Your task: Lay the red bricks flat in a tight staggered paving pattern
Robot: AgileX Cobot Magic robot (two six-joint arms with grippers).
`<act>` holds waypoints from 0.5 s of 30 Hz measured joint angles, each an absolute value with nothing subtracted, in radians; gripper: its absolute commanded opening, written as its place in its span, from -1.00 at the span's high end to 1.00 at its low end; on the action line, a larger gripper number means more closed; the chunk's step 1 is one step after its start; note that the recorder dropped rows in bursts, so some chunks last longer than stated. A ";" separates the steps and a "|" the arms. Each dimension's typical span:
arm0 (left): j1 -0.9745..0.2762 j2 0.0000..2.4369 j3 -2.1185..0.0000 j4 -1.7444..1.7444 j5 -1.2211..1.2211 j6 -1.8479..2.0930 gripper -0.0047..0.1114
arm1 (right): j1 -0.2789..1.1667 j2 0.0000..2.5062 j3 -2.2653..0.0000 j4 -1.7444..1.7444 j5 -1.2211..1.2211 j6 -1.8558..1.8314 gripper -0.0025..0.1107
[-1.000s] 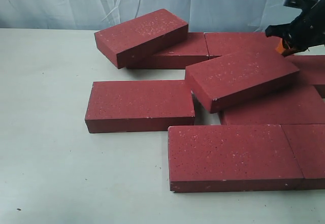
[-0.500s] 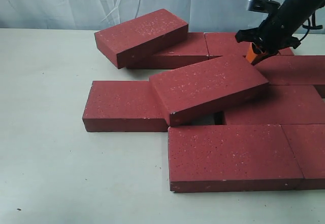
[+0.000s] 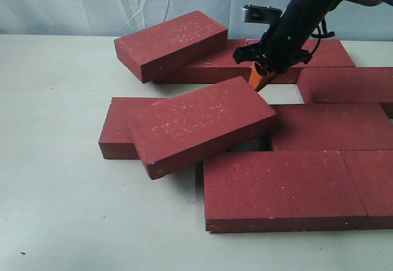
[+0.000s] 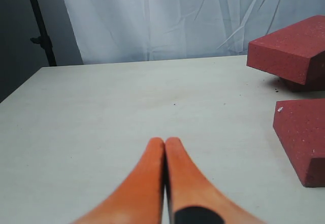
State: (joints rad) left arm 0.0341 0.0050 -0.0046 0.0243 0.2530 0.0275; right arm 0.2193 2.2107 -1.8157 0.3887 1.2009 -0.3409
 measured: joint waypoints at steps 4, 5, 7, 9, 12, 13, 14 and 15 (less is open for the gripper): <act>0.034 0.005 -0.005 0.024 0.253 0.027 0.92 | 0.283 2.211 -1.816 0.390 1.201 -0.340 0.97; 0.034 0.005 -0.005 0.024 0.253 0.027 0.92 | 0.297 2.211 -1.816 0.390 1.201 -0.340 0.97; 0.034 0.005 -0.005 0.024 0.253 0.027 0.92 | 0.322 2.211 -1.816 0.392 1.201 -0.337 0.97; 0.034 0.005 -0.005 0.024 0.253 0.027 0.92 | 0.343 2.211 -1.816 0.392 1.201 -0.337 0.97; 0.034 0.005 -0.005 0.024 0.253 0.027 0.92 | 0.365 2.211 -1.816 0.394 1.197 -0.328 0.97; 0.034 0.005 -0.005 0.024 0.253 0.027 0.92 | 0.373 2.211 -1.816 0.396 1.197 -0.326 0.97; 0.034 0.005 -0.005 0.024 0.253 0.027 0.92 | 0.376 2.211 -1.816 0.396 1.197 -0.321 0.97; 0.034 0.005 -0.005 0.024 0.253 0.027 0.92 | 0.378 2.211 -1.816 0.399 1.194 -0.319 0.97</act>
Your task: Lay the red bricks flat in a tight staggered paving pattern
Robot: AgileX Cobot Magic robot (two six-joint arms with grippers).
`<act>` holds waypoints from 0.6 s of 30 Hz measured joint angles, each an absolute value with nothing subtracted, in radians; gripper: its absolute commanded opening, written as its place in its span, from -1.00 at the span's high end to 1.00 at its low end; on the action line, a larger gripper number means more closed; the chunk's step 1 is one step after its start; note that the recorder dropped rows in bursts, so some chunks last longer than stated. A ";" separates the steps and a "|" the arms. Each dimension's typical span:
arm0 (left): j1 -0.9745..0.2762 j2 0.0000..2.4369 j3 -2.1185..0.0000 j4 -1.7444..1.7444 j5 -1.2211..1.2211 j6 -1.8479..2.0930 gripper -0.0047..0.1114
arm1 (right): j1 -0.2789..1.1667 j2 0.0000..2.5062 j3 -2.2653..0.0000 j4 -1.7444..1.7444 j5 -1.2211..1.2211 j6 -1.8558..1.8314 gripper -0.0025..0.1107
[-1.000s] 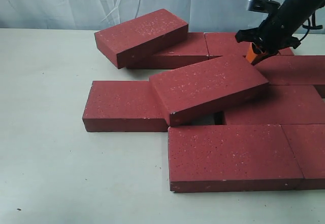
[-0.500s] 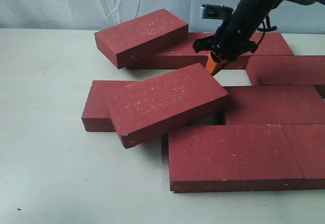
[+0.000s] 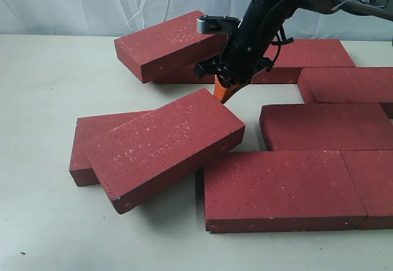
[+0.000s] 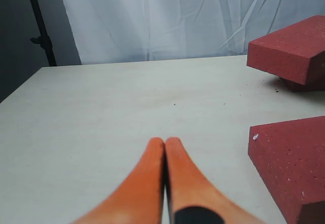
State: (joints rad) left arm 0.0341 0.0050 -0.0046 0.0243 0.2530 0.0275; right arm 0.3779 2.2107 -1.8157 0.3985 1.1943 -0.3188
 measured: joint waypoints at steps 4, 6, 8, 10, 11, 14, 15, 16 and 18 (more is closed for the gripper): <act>0.034 0.005 -0.005 0.024 0.253 0.027 0.92 | 0.380 2.211 -1.816 0.403 1.191 -0.298 0.97; 0.034 0.005 -0.005 0.024 0.253 0.027 0.92 | 0.380 2.206 -1.816 0.403 1.188 -0.282 0.97; 0.034 0.005 -0.005 0.024 0.253 0.027 0.92 | 0.380 2.192 -1.816 0.403 1.178 -0.264 0.97; 0.034 0.005 -0.005 0.024 0.253 0.027 0.92 | 0.380 2.169 -1.816 0.403 1.174 -0.257 0.97; 0.034 0.005 -0.005 0.024 0.253 0.027 0.92 | 0.380 2.154 -1.816 0.403 1.171 -0.250 0.97; 0.034 0.005 -0.005 0.024 0.253 0.027 0.92 | 0.382 2.107 -1.816 0.380 1.169 -0.230 0.97; 0.034 0.005 -0.005 0.024 0.253 0.027 0.92 | 0.382 2.089 -1.816 0.364 1.169 -0.218 0.97; 0.034 0.005 -0.005 0.024 0.253 0.027 0.92 | 0.382 2.072 -1.816 0.350 1.171 -0.213 0.97; 0.034 0.005 -0.005 0.024 0.253 0.027 0.92 | 0.378 2.042 -1.816 0.337 1.187 -0.209 0.97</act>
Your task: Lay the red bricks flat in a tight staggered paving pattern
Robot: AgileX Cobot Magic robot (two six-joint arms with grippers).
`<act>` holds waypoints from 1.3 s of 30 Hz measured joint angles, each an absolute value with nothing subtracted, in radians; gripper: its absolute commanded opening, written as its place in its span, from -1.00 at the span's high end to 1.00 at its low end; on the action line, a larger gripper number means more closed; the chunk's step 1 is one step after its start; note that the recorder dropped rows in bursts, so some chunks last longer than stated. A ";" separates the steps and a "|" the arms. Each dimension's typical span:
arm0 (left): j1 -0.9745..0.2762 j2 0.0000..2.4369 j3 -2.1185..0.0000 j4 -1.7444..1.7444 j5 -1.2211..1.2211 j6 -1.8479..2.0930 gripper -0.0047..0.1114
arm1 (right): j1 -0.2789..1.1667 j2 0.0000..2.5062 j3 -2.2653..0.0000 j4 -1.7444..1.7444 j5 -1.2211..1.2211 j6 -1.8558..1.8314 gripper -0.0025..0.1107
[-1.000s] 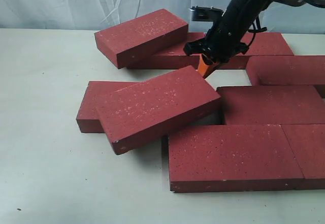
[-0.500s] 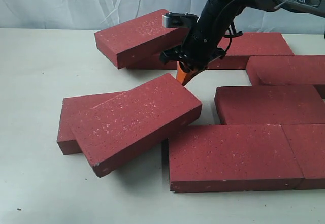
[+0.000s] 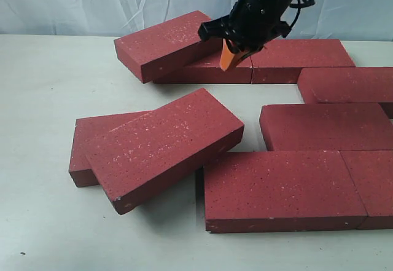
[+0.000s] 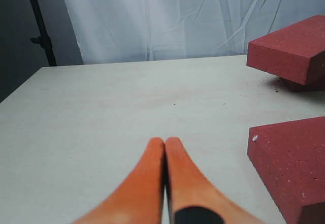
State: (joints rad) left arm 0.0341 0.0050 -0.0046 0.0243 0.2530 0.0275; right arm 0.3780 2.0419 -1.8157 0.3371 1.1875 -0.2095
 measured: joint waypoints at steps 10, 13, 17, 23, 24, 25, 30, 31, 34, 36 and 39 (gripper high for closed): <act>0.034 0.005 -0.005 0.024 0.253 0.027 0.92 | 0.354 1.898 -1.811 0.307 1.214 -0.185 0.97; 0.034 0.005 -0.005 0.024 0.253 0.027 0.92 | 0.354 1.841 -1.776 0.307 1.214 -0.183 0.97; 0.034 0.005 -0.005 0.024 0.253 0.027 0.92 | 0.354 1.750 -1.685 0.307 1.214 -0.179 0.97; 0.034 0.005 -0.005 0.024 0.253 0.027 0.92 | 0.354 1.643 -1.510 0.298 1.216 -0.179 0.97; 0.034 0.005 -0.005 0.024 0.253 0.027 0.92 | 0.354 1.628 -1.478 0.298 1.217 -0.179 0.97; 0.034 0.005 -0.005 0.024 0.253 0.027 0.92 | 0.354 1.615 -1.447 0.298 1.219 -0.179 0.97; 0.034 0.005 -0.005 0.024 0.253 0.027 0.92 | 0.354 1.573 -1.325 0.301 1.222 -0.179 0.97; 0.034 0.005 -0.005 0.024 0.253 0.027 0.92 | 0.354 1.568 -1.305 0.307 1.222 -0.179 0.97; 0.034 0.005 -0.005 0.024 0.253 0.027 0.92 | 0.360 1.552 -1.254 0.330 1.223 -0.179 0.97; 0.034 0.005 -0.005 0.024 0.253 0.027 0.92 | 0.381 1.542 -1.230 0.334 1.214 -0.179 0.97; 0.034 0.005 -0.005 0.024 0.253 0.027 0.92 | 0.465 1.541 -1.201 0.340 1.173 -0.179 0.97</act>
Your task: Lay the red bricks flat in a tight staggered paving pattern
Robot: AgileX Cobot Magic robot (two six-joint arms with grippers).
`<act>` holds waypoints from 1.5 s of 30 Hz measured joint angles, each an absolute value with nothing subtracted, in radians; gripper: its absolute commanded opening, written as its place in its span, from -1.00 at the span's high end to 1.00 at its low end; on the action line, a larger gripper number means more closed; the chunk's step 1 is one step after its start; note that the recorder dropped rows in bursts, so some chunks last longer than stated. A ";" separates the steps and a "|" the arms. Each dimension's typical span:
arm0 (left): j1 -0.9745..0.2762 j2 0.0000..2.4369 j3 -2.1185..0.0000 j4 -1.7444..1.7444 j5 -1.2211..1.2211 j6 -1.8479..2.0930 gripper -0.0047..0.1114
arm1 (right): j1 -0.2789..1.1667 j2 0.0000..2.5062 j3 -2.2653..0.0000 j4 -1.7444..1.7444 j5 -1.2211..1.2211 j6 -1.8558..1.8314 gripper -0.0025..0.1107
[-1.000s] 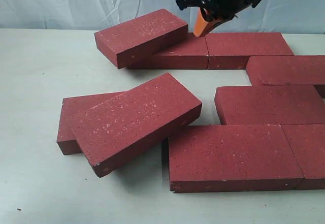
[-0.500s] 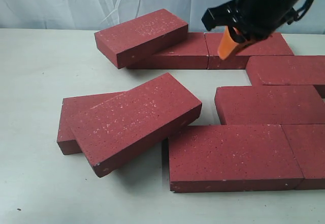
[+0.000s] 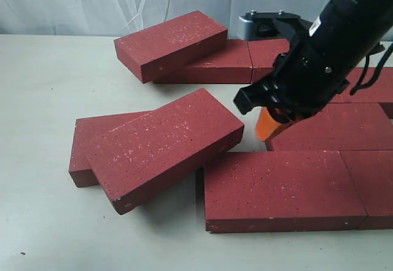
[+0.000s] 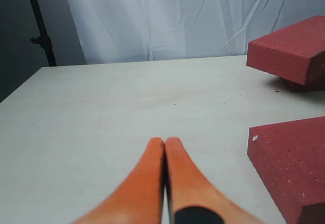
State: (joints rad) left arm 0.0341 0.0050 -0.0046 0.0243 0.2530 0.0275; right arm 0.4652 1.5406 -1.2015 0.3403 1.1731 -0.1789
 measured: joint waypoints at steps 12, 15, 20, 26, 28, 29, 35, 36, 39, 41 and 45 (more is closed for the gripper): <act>0.034 0.005 -0.005 0.024 0.253 0.027 0.92 | 0.774 1.706 -1.195 0.351 1.024 -0.129 0.97; 0.034 0.005 -0.005 0.024 0.253 0.027 0.92 | 0.801 1.763 -1.195 0.359 0.971 -0.122 0.97; 0.034 0.005 -0.005 0.024 0.253 0.027 0.92 | 0.806 1.810 -1.195 0.368 0.845 -0.082 0.97; 0.034 0.005 -0.005 0.024 0.253 0.027 0.92 | 0.807 1.824 -1.195 0.371 0.648 0.008 0.97; 0.034 0.005 -0.005 0.024 0.253 0.027 0.92 | 0.807 1.824 -1.195 0.369 0.601 0.019 0.97; 0.034 0.005 -0.005 0.024 0.253 0.027 0.92 | 0.807 1.824 -1.195 0.369 0.587 0.021 0.97; 0.034 0.005 -0.005 0.024 0.253 0.027 0.92 | 0.807 1.824 -1.195 0.369 0.506 0.033 0.97; 0.034 0.005 -0.005 0.024 0.253 0.027 0.92 | 0.807 1.824 -1.195 0.369 0.504 0.038 0.97; 0.034 0.005 -0.005 0.024 0.253 0.027 0.92 | 0.807 1.824 -1.195 0.372 0.500 0.042 0.97; 0.034 0.005 -0.005 0.024 0.253 0.027 0.92 | 0.807 1.824 -1.195 0.384 0.500 0.044 0.97; 0.034 0.005 -0.005 0.024 0.253 0.027 0.92 | 0.807 1.821 -1.195 0.397 0.522 0.046 0.97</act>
State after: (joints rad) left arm 0.0341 0.0050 -0.0046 0.0243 0.2530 0.0275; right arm 0.8066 1.8212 -1.1950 0.3969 0.5219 0.0457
